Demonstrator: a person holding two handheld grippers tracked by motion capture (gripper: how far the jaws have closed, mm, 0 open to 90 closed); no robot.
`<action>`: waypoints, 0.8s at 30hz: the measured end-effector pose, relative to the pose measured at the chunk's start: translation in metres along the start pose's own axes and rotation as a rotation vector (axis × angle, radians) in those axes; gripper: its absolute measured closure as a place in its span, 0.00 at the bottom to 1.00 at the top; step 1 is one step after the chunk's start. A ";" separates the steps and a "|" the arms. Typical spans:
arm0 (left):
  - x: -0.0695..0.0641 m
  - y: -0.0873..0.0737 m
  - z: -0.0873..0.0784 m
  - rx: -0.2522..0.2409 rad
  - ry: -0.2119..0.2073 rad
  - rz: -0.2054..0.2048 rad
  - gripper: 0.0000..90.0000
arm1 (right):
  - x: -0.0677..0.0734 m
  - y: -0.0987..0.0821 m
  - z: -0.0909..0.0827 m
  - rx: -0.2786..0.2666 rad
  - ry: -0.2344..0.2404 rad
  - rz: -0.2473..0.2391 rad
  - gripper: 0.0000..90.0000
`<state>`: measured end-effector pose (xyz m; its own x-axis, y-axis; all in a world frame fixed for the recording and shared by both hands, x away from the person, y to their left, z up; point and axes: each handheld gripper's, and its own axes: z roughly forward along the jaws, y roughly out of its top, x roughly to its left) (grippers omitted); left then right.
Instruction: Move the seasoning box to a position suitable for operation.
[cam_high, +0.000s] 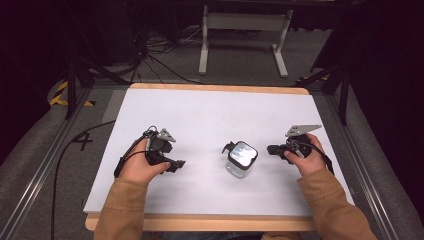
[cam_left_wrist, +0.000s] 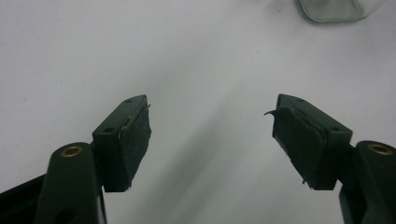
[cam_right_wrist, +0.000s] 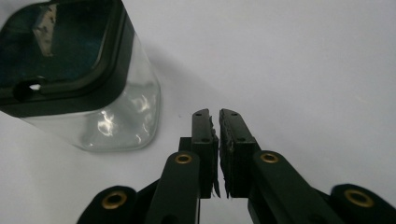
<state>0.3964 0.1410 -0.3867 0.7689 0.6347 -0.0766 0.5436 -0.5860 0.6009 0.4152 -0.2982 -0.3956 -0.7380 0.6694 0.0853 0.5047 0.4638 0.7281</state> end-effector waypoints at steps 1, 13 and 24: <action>0.000 0.000 -0.001 0.005 0.001 0.002 0.31 | 0.001 0.001 0.001 -0.014 0.010 -0.001 0.95; -0.008 -0.007 -0.006 0.037 0.016 0.010 0.31 | 0.013 0.010 0.024 -0.069 0.131 -0.100 0.95; -0.012 -0.012 -0.003 0.083 0.011 0.010 0.31 | 0.006 0.005 0.046 -0.062 0.199 -0.096 0.96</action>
<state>0.3799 0.1424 -0.3906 0.7709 0.6340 -0.0614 0.5621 -0.6318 0.5338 0.4337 -0.2653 -0.4227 -0.8583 0.4933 0.1412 0.4037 0.4794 0.7792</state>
